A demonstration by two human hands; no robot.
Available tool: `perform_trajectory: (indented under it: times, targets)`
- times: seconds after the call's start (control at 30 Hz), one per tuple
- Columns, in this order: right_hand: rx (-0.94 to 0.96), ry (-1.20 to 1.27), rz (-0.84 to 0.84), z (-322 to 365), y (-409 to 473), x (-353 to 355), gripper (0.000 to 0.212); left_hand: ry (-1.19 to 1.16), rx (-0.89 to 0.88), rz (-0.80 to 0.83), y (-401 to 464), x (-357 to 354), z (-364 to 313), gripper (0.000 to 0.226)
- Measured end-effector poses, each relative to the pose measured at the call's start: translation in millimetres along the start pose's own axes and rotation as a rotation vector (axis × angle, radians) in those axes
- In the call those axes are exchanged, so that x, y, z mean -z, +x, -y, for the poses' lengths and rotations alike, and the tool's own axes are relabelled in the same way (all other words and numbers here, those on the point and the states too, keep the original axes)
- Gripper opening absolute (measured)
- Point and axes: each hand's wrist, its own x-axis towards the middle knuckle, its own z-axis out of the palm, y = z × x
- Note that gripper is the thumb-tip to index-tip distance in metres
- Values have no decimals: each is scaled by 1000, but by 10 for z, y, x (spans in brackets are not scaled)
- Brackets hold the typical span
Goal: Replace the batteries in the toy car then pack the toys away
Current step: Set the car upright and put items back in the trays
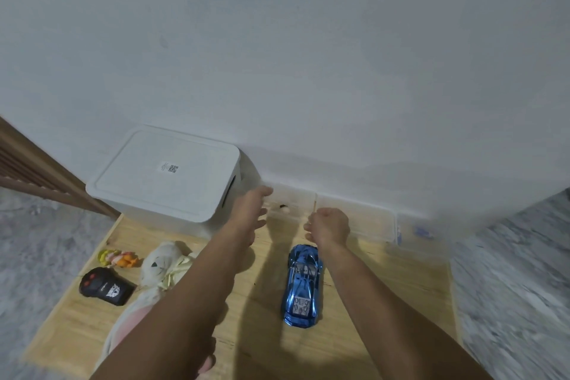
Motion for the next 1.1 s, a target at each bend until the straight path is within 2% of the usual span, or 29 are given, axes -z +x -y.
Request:
perform_trajectory:
  times: [0.1,0.2,0.3,0.43,0.57,0.73,0.87,0.97,1.1]
  targets:
    - [351,-301,-74,-56,-28,8,18,421,-287,-168,22,65,133,40]
    - [632,-609,32,-46,-23,-25,25,879,-494,-216,68,122,259,50]
    - [738,-945,130,-33,-15,-58,32,1134,-480,-113,207,204,416,70]
    - [794,-1188,155,-34,-42,-56,27,1323,-431,-7,275,253,517,77]
    - [909,-1265,181,-132,-15,-34,29,1375,-336,38,297,224,487,80]
    - [915,-1259,209,-180,31,-48,36,1413,-333,21,245,195,504,81]
    - [855,-1065,207,-163,29,74,57,1497,-305,-12,162,102,422,84]
    - [801,-1000,49,-207,60,288,62,1603,-419,0,101,-40,397,88]
    - [663,-1137,-48,-392,134,563,58,1731,-573,210,82,-339,484,93]
